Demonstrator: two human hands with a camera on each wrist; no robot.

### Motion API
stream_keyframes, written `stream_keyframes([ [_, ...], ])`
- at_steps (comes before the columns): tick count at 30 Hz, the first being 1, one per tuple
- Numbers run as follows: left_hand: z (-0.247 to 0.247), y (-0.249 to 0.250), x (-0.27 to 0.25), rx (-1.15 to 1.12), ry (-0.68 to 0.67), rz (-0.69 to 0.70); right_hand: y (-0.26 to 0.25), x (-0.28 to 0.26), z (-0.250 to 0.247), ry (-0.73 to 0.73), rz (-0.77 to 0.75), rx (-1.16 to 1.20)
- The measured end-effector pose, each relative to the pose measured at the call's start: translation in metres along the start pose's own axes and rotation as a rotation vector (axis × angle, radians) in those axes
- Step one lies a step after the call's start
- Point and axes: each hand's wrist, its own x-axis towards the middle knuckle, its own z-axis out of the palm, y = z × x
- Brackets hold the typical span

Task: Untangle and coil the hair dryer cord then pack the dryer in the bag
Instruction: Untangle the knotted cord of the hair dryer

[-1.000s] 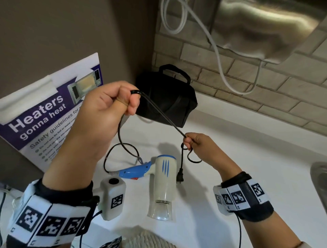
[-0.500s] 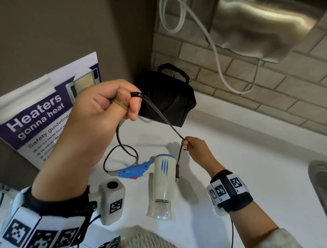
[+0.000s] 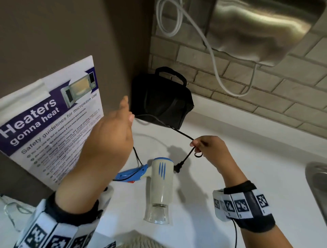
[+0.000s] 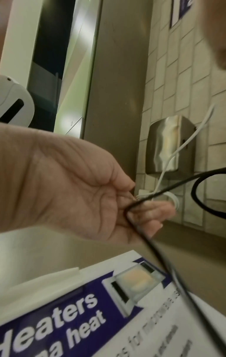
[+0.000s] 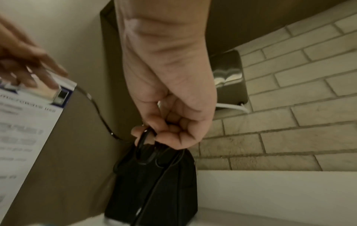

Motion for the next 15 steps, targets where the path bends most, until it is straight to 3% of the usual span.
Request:
stream_keyframes([
  [3,0.023,0.01,0.003,0.226,-0.084,0.029,-0.01,-0.018,-0.013,0.005,-0.032,0.033],
  [7,0.051,0.025,0.001,0.28,-0.213,0.113,-0.028,-0.036,-0.018,-0.012,-0.099,-0.011],
  [12,0.072,0.045,-0.004,0.125,-0.398,0.354,-0.047,-0.047,-0.01,-0.025,-0.219,-0.182],
  [15,0.074,0.045,0.003,0.002,-0.442,0.289,-0.051,-0.051,-0.008,-0.043,-0.237,-0.161],
])
